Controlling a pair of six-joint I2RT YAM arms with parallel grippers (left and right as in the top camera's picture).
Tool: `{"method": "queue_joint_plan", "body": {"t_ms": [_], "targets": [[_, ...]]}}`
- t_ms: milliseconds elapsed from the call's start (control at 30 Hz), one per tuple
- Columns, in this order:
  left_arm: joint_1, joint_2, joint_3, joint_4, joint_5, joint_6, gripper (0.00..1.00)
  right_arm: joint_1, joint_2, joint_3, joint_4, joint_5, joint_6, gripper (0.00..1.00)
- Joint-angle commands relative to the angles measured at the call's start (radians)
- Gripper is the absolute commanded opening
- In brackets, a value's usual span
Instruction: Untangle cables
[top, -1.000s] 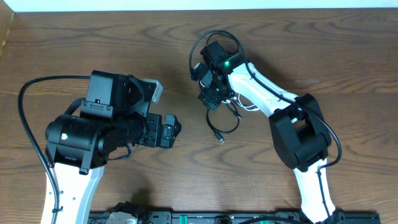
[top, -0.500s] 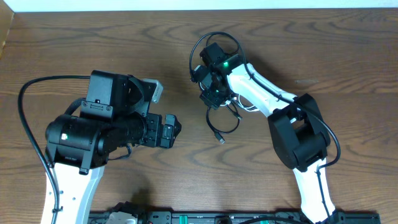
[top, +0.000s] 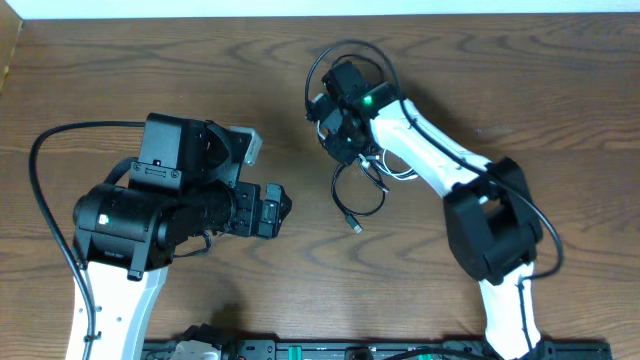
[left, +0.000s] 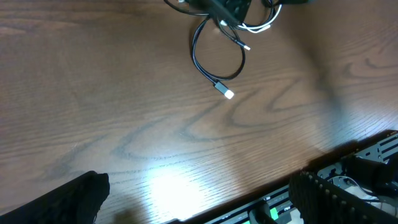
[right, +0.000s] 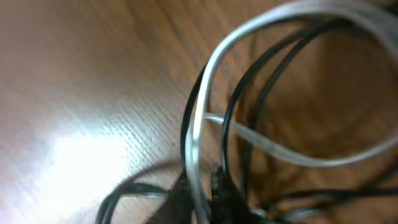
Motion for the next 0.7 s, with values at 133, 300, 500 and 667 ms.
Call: {"method": "queue_joint_plan", "body": {"t_ms": [133,300,500,667], "targets": [[0.003,0.000,0.018,-0.003,0.013,-0.005,0.98,0.007,-0.100,0.020,-0.035,-0.002,0.019,0.01],[0.003,0.000,0.018,-0.003,0.012,-0.005,0.98,0.007,-0.128,0.020,-0.061,0.003,0.056,0.01],[0.003,0.000,0.017,-0.003,0.012,-0.005,0.98,0.007,-0.245,0.020,-0.058,0.006,0.071,0.01],[0.003,0.000,0.017,-0.003,0.012,-0.005,0.98,0.007,-0.430,0.020,-0.029,0.079,0.071,0.01]]}}
